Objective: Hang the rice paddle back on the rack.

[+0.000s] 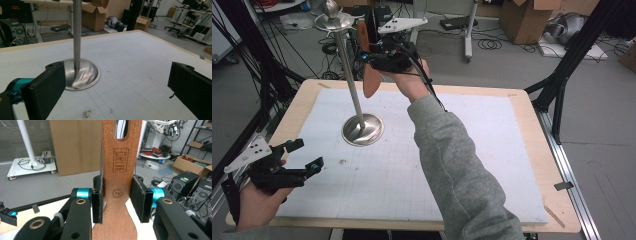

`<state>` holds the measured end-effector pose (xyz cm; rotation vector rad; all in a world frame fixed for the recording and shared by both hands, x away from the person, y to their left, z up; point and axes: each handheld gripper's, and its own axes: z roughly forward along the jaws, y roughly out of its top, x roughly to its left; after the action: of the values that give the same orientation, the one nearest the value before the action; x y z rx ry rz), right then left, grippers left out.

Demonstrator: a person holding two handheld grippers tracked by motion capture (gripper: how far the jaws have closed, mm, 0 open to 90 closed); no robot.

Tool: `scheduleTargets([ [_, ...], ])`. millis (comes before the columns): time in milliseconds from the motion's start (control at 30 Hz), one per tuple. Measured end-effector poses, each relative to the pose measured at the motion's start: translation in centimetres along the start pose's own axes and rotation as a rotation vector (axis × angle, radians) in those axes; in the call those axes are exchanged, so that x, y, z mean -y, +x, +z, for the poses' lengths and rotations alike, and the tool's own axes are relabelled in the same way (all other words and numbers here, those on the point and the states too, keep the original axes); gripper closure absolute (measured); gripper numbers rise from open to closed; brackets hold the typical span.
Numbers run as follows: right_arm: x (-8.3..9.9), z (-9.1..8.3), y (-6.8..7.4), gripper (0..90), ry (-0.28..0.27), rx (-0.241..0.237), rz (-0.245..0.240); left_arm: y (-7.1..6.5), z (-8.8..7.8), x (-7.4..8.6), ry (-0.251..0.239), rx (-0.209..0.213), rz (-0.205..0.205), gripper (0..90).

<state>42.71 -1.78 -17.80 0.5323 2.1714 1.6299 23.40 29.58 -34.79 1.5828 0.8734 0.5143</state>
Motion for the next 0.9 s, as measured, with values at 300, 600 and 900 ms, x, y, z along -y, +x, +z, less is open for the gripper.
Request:
scheduleTargets([
  [300, -0.17, 0.33, 0.18, 64.6, 0.004, 0.002, 0.000, -0.05, -0.10, -0.03, -0.002, 0.000, 0.000, 2.4],
  [600, -0.19, 0.61, 0.24, 64.6, 0.005, 0.001, -0.001, -0.04, -0.06, 0.00, 0.003, 0.002, 0.002, 2.4],
  [900, -0.07, 0.97, 0.21, 64.6, 0.014, 0.002, -0.001, -0.02, -0.07, 0.01, 0.003, 0.002, 0.002, 2.4],
])
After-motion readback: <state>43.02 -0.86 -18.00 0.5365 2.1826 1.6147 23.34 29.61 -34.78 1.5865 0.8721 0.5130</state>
